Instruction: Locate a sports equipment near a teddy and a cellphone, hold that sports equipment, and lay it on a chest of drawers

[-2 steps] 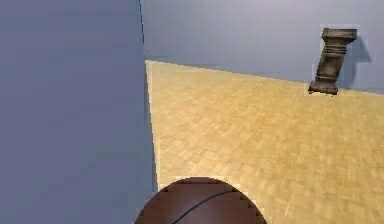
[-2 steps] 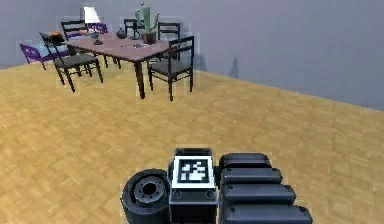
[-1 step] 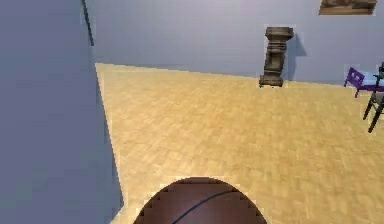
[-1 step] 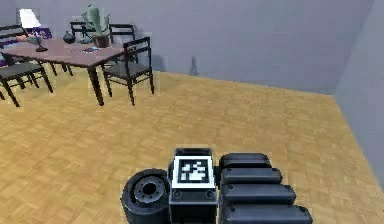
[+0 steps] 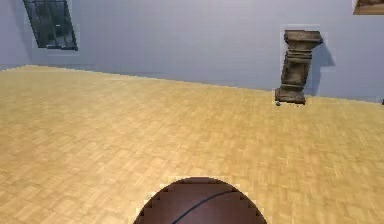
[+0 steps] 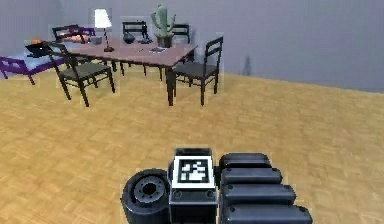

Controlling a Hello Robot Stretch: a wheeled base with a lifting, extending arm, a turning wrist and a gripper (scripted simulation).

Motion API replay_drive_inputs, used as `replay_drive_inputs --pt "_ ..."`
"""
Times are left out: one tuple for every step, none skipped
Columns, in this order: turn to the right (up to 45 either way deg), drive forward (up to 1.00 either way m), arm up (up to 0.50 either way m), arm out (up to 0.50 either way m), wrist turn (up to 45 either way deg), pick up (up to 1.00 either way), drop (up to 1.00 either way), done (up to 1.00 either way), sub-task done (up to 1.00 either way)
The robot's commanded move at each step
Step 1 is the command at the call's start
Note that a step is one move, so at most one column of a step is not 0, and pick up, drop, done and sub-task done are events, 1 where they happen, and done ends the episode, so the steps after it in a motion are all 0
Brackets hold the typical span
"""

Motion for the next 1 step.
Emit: replay_drive_inputs --pt "12.0 0.00 0.00 0.00 0.0 0.00 0.00 0.00 0.00"
